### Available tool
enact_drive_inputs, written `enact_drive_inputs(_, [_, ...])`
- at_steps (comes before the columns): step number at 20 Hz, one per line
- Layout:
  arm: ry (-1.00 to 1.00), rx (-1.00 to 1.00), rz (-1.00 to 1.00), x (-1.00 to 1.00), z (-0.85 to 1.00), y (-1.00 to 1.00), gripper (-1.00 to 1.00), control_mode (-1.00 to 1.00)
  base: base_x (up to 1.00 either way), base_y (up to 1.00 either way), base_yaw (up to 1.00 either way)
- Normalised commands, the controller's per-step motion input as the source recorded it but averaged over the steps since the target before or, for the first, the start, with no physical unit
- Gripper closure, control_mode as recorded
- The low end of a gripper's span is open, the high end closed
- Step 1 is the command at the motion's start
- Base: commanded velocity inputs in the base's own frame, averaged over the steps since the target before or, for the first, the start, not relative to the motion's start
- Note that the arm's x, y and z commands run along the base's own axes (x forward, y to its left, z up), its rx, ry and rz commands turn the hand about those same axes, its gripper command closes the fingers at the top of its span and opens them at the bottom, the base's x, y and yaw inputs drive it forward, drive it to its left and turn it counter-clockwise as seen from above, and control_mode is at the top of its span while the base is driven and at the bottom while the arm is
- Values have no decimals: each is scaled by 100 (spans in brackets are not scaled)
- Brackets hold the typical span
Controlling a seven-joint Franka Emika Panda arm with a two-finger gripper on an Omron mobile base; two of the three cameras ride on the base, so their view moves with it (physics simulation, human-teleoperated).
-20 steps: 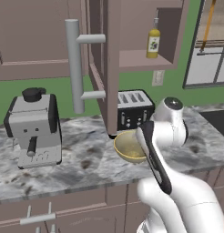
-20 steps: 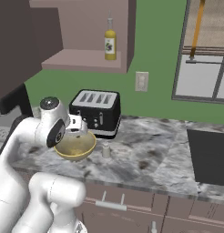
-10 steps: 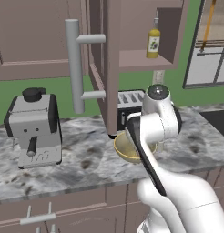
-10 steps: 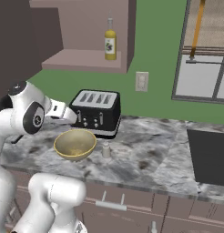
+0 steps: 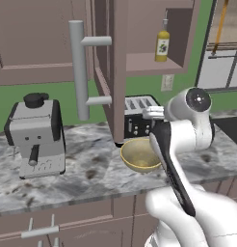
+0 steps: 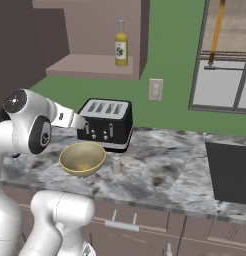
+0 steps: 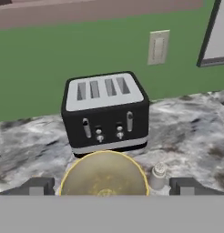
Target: Retrieve the bottle and the shaker from the cabinet and place them next to the mixing bowl on the counter. Then add garlic from the fridge to the mixing bowl.
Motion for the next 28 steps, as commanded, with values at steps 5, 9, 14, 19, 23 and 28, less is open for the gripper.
enact_drive_inputs(5, [-15, 3, 0, -22, 95, 0, -100, -100, 0, 0, 0])
enact_drive_inputs(9, [0, 0, 0, -16, 99, 0, -100, -100, 0, 0, 0])
enact_drive_inputs(14, [-1, -1, 0, -1, 78, 0, -100, -100, 0, 0, 0])
enact_drive_inputs(19, [-1, 0, -3, 11, 48, 0, -100, -100, 0, 0, 0])
enact_drive_inputs(23, [0, -1, -4, 21, 18, 0, -100, -100, 0, 0, 0])
enact_drive_inputs(28, [-2, -5, -4, 38, 0, -1, -100, -100, 0, 0, 0])
